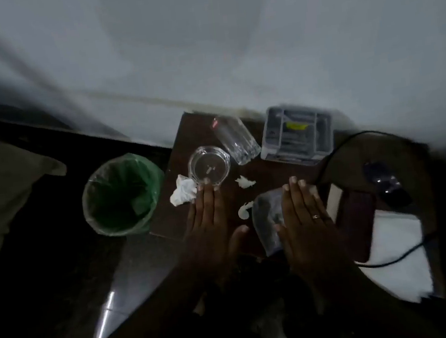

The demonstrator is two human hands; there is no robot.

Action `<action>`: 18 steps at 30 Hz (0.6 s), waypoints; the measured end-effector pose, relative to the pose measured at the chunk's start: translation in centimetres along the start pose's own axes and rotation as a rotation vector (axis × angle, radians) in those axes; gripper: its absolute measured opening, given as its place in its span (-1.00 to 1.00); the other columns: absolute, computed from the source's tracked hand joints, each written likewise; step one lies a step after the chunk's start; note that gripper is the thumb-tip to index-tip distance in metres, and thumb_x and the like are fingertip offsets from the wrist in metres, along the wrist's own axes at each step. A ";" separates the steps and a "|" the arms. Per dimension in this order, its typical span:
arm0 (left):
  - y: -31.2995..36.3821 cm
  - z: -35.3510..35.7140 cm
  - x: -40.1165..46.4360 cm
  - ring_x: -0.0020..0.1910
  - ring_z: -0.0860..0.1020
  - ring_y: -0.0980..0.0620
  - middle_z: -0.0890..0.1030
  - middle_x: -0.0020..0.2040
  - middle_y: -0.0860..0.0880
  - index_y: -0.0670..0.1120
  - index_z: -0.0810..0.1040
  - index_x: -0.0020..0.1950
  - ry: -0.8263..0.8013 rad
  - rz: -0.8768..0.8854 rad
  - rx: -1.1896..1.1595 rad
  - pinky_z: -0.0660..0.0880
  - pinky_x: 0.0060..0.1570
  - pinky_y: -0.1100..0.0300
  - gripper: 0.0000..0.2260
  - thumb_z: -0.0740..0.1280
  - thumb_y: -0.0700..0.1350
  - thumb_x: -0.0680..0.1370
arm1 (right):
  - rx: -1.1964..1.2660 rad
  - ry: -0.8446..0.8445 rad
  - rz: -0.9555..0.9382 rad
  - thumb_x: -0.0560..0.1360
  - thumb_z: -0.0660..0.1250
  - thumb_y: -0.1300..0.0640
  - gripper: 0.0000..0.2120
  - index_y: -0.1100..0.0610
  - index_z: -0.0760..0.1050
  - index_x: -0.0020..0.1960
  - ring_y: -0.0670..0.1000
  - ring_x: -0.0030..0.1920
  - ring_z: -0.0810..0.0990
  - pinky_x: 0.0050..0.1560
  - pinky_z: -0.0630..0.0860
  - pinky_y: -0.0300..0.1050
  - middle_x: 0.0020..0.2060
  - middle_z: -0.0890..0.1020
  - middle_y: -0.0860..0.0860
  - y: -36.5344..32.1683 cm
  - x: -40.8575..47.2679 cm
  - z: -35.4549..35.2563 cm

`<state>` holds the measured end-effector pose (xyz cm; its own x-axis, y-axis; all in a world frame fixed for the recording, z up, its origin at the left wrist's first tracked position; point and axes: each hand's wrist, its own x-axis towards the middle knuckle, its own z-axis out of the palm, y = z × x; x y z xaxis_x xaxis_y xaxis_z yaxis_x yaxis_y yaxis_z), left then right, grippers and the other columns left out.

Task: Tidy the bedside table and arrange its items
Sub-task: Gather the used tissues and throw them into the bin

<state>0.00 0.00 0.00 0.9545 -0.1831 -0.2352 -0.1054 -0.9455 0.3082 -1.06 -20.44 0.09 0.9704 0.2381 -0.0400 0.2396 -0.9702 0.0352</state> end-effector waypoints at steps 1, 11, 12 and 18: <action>-0.2 1.2 0.6 0.58 -0.09 -0.15 -0.07 0.58 -0.21 -0.24 -0.01 0.57 0.030 0.022 -0.003 -0.02 0.54 -0.06 -0.21 -0.15 0.33 0.56 | -0.009 0.005 -0.016 0.64 -0.08 -0.02 -0.42 0.38 0.17 0.48 0.28 0.50 0.22 0.46 0.23 0.20 0.48 0.23 0.33 0.0 0.1 1.1; -1.5 6.6 5.4 0.57 -0.25 -0.08 -0.21 0.57 -0.15 -0.24 -0.09 0.58 0.259 0.257 0.157 -0.32 0.51 0.14 -0.27 -0.07 0.24 0.60 | -0.123 0.093 -0.027 0.55 0.02 -0.15 -0.34 0.31 0.29 0.45 0.32 0.47 0.25 0.38 0.28 0.38 0.46 0.33 0.26 0.1 0.3 6.5; -1.7 7.2 5.6 0.57 -0.28 -0.06 -0.24 0.57 -0.15 -0.23 -0.13 0.58 0.257 0.263 0.167 -0.36 0.48 0.17 -0.27 -0.10 0.25 0.59 | -0.124 0.113 -0.026 0.53 0.03 -0.16 -0.33 0.31 0.32 0.44 0.32 0.45 0.30 0.36 0.30 0.38 0.44 0.37 0.26 0.1 0.3 6.8; -2.3 8.6 5.4 0.54 -0.34 -0.04 -0.23 0.59 -0.17 -0.19 -0.18 0.58 0.317 0.315 0.200 -0.47 0.40 0.22 -0.27 -0.13 0.26 0.57 | -0.119 0.014 -0.026 0.48 -0.11 -0.25 -0.27 0.20 0.31 0.45 0.19 0.34 0.45 0.42 0.22 0.27 0.35 0.48 0.13 -0.1 1.0 6.3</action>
<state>3.03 -1.16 -9.89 0.9021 -0.4071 0.1428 -0.4248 -0.8961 0.1290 -0.35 -20.36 -6.26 0.9639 0.2649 -0.0281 0.2660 -0.9517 0.1530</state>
